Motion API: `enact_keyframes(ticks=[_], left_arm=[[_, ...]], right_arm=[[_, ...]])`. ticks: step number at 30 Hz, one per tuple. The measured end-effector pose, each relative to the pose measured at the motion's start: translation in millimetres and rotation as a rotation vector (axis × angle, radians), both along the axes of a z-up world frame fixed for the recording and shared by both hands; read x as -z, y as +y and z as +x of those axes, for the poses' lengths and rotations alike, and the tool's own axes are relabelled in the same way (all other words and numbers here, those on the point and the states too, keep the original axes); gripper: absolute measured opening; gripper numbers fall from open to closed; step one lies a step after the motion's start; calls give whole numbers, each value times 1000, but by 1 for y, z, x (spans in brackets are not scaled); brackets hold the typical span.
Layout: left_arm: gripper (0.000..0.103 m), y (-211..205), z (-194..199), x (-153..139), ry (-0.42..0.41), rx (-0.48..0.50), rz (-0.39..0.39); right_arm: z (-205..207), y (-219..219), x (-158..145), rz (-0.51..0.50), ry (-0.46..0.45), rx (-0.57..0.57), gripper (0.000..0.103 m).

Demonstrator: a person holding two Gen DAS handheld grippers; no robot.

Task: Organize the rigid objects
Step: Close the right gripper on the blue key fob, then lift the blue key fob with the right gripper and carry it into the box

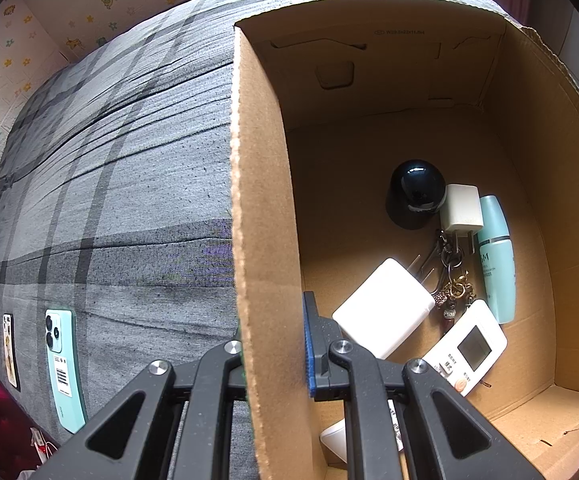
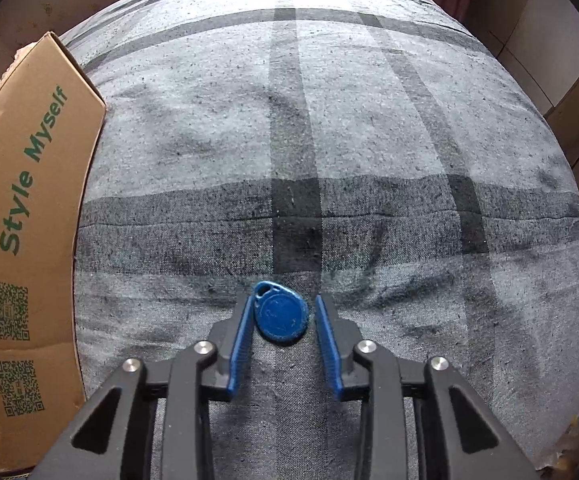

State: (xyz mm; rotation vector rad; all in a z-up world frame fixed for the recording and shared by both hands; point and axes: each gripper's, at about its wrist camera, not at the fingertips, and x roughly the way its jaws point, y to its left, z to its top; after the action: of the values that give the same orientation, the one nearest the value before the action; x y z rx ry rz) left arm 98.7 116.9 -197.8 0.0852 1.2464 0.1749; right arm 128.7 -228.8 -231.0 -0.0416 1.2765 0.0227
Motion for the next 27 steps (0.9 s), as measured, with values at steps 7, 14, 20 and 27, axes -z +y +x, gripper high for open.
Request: enact_keyframes(ticks=[7, 14, 20, 27], left_arm=[[13, 0, 0, 0, 0, 0, 2], [13, -1, 0, 0, 0, 0, 3], [13, -1, 0, -1, 1, 1, 3], [13, -2, 1, -1, 1, 2, 3]], right_arm=[[-2, 1, -10, 6, -12, -2, 28], [-9, -1, -22, 6, -28, -14, 28], [-13, 4, -43, 7, -45, -30, 28], [-12, 16, -72, 6, -86, -65, 28]])
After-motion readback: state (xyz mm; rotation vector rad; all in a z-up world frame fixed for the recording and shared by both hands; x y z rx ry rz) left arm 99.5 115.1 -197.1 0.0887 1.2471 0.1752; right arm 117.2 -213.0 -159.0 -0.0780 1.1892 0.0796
